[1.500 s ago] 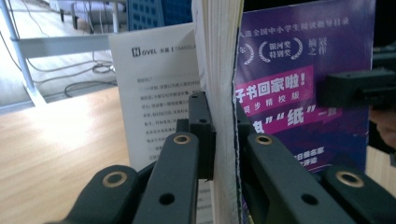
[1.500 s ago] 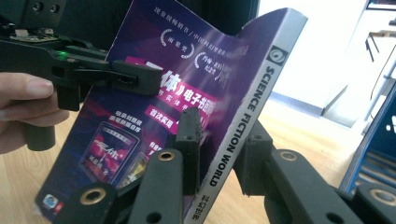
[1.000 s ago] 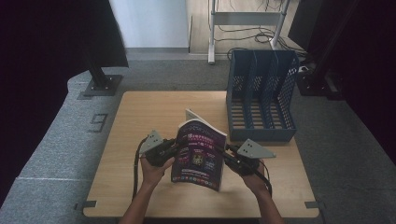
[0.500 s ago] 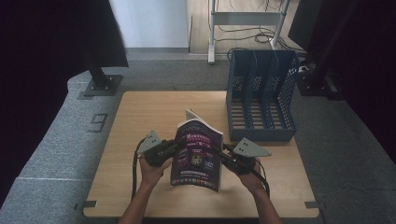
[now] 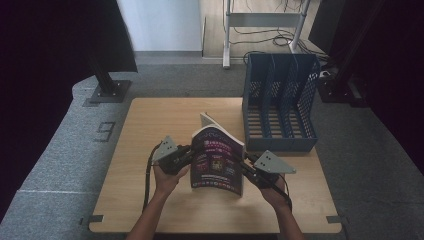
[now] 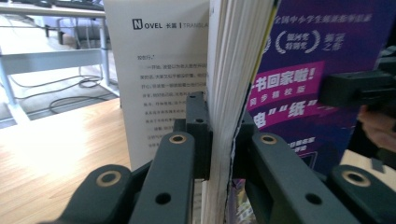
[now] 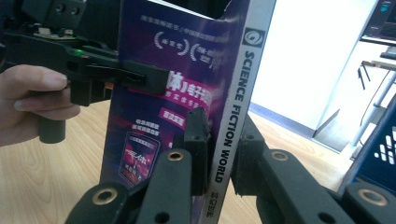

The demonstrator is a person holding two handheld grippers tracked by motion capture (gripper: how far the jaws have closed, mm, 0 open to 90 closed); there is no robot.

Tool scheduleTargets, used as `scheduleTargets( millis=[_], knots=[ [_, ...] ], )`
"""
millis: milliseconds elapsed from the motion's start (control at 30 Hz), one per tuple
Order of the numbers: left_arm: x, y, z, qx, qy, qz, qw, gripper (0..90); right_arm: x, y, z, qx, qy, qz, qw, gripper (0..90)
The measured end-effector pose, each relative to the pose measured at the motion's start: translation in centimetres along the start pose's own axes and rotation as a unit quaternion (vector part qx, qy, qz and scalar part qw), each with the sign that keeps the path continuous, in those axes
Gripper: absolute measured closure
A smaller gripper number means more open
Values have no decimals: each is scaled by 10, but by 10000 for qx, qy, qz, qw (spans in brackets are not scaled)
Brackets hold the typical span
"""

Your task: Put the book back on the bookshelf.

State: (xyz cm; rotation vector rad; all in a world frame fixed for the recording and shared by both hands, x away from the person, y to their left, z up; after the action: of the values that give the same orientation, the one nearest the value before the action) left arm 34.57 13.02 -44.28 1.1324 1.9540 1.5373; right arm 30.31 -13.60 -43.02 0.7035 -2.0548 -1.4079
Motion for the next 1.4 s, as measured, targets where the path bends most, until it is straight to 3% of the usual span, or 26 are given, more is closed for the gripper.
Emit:
scheduleTargets(
  millis=[200,233,267,400,533,867,1100,1200,1400],
  knots=[
    [3,-2,-2,69,-101,-20,9999,840,2,0,-1,-156,285,-83,9994,746],
    [3,-2,-1,89,-148,-18,9998,843,1,0,-2,-221,481,-93,9986,689],
    [3,-2,-1,89,-148,-18,9998,843,-1,-1,-2,-243,523,-82,9983,679],
    [3,-2,-1,62,-202,-12,9998,846,-15,-7,-3,-254,566,156,9980,671],
    [3,-2,-2,45,-238,-3,9997,846,-26,-8,-6,-340,617,204,9973,682],
    [6,-4,-4,50,-254,33,9997,824,-25,-6,-7,-313,665,205,9971,792],
    [6,-5,-2,-10,-62,135,9999,714,-22,-6,-5,-353,616,181,9973,810],
    [5,-8,1,88,106,197,9997,643,-21,-6,-4,-418,592,180,9972,813],
    [4,-9,4,162,210,223,9994,579,-21,-5,-1,-422,531,142,9976,813]
  ],
)
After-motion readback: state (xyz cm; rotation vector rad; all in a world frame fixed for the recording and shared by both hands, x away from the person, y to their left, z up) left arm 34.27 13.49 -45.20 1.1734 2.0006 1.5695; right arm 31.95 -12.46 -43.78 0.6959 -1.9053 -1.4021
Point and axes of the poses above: each handheld gripper's, and its own axes: x roughly backward along the jaws, y roughly out of its top, z roughly to its left, the point moved 2 cm from there along -x, roughly forward along the jaws, and after that the axes turned 12 degrees about x, right-handed, at the moved point
